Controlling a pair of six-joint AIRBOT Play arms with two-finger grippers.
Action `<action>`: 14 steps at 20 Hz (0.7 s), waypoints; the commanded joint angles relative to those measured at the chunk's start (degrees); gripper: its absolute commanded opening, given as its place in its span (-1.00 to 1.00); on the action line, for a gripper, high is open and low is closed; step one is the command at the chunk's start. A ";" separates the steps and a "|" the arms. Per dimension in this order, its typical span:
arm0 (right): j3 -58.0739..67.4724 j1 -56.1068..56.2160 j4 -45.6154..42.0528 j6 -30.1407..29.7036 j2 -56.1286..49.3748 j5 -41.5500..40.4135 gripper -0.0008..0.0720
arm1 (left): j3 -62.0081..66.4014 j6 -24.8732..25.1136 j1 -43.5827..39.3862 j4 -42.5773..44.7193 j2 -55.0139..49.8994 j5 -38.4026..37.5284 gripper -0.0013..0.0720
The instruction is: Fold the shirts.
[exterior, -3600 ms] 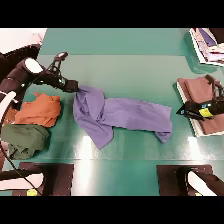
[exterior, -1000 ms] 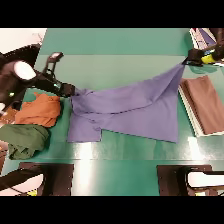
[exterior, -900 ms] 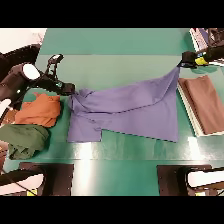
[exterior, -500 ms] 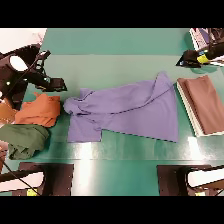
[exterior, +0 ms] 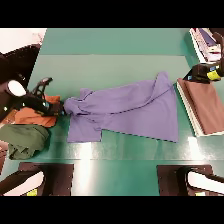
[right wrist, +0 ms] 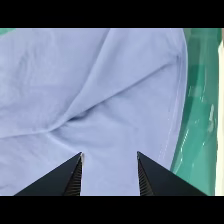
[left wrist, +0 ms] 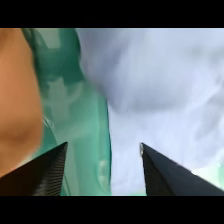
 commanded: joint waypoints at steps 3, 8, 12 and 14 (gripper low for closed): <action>-6.78 -0.26 0.07 0.00 5.42 -3.32 0.08 | -12.04 2.75 0.07 -7.45 1.92 5.01 0.51; -6.78 -0.26 0.09 0.02 5.40 -3.23 0.08 | -14.67 2.91 -1.11 -9.38 1.75 8.57 0.51; -6.78 -0.26 0.09 0.02 5.40 -2.49 0.08 | -14.64 2.67 -6.01 -9.46 1.75 9.92 -0.08; -6.78 -0.26 0.07 0.02 5.40 -2.10 0.08 | -14.58 2.43 -6.49 -9.49 1.77 8.81 -0.90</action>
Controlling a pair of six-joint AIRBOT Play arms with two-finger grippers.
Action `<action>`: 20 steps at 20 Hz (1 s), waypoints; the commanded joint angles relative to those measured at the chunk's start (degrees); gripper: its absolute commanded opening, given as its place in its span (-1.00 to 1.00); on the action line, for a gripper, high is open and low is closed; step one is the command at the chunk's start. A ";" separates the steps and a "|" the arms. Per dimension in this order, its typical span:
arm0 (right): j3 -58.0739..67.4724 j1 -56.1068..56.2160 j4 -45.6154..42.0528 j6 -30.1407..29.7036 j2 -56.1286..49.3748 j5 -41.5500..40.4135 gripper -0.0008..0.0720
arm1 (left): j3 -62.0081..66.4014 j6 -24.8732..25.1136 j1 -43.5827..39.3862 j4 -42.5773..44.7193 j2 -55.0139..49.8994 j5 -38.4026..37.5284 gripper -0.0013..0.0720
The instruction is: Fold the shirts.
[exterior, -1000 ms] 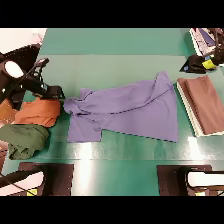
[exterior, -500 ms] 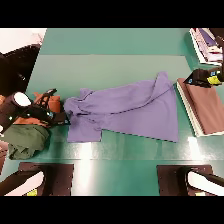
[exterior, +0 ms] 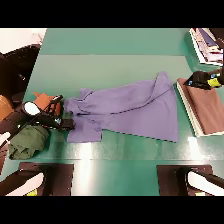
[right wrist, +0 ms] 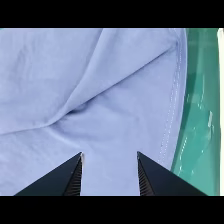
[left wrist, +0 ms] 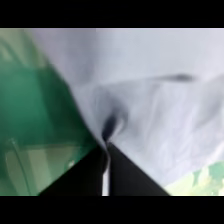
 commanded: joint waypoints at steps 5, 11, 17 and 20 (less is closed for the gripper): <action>-0.07 -0.04 -0.04 0.04 0.09 0.87 0.08 | 1.62 -3.65 -1.70 1.09 8.28 -12.24 -0.90; -0.07 -0.04 -0.09 0.02 0.09 0.20 0.08 | 1.62 -8.72 -7.39 0.33 21.22 -25.42 -0.90; -0.07 -0.04 -0.07 0.00 0.09 0.26 0.08 | 3.37 -10.97 -7.61 8.81 21.64 -17.88 0.65; -0.07 -0.04 -0.07 0.02 0.09 0.39 0.08 | 3.87 -16.94 -6.34 21.16 20.68 -10.84 0.65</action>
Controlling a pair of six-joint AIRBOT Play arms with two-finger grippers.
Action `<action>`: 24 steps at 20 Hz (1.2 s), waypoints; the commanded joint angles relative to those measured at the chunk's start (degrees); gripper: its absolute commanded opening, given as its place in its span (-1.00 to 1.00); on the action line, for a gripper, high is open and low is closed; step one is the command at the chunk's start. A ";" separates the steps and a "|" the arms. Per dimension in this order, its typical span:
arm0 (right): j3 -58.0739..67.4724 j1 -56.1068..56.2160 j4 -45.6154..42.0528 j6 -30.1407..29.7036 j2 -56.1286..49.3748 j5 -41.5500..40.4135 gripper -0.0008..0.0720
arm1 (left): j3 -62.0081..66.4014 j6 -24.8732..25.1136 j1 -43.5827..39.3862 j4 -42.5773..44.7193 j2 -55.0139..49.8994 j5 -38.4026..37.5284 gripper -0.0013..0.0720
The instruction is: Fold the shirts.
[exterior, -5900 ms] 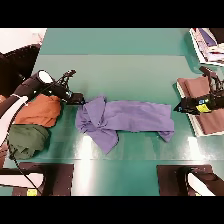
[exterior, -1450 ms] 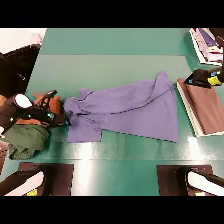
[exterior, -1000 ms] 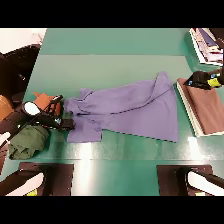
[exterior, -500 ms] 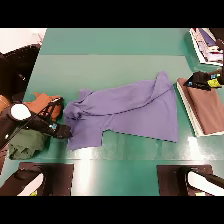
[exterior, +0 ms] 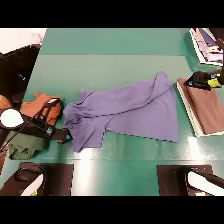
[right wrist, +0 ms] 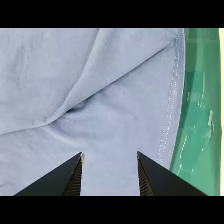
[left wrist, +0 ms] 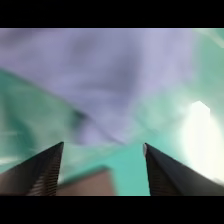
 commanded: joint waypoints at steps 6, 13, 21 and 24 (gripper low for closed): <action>-0.02 -0.04 0.02 0.02 0.04 0.57 0.08 | 0.59 2.89 12.15 0.37 -11.87 11.63 0.65; -0.02 -0.04 0.04 0.02 0.04 0.66 0.08 | 0.22 5.99 12.02 -3.04 -20.15 12.81 0.65; -0.02 -0.04 0.09 0.04 0.04 0.81 0.08 | -0.76 5.97 12.02 -4.55 -21.14 15.06 -0.18; -0.02 -0.13 -0.11 0.02 0.04 3.08 0.08 | -0.70 6.03 12.02 -4.90 -21.11 15.85 -0.88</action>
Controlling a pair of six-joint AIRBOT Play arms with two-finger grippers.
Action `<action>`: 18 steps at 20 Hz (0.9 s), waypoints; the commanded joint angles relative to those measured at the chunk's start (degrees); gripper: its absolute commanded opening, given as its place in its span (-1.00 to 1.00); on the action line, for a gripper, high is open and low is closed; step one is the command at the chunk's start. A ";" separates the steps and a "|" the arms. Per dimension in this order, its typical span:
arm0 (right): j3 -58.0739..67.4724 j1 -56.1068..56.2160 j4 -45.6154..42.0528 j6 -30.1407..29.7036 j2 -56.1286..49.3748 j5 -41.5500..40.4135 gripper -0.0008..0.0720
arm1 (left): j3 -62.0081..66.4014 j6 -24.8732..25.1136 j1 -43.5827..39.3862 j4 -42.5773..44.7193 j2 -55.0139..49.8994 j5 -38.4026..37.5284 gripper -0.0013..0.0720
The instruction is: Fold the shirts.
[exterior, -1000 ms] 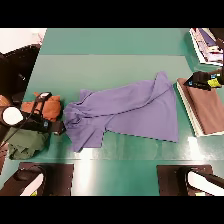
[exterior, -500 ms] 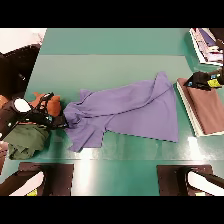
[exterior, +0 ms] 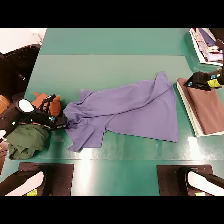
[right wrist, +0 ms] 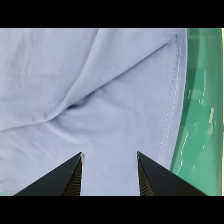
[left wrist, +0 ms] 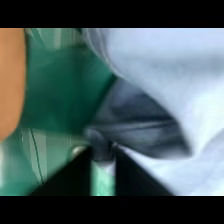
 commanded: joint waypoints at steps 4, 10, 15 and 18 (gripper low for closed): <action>-1.25 -4.22 -0.55 0.00 0.35 7.19 0.08 | 1.97 0.02 0.04 -0.31 3.19 -0.52 -0.90; -28.83 -19.12 -0.50 -0.57 7.67 6.56 0.41 | 5.20 -0.02 0.04 -0.31 10.64 -1.97 -0.90; -47.23 -21.11 2.82 -2.60 8.90 -0.24 0.42 | 5.18 -0.02 0.04 -0.33 10.60 -1.73 -0.90; -49.75 -17.49 6.56 -2.56 6.54 -5.27 0.42 | 5.18 -0.02 0.04 -0.39 10.60 -2.05 -0.90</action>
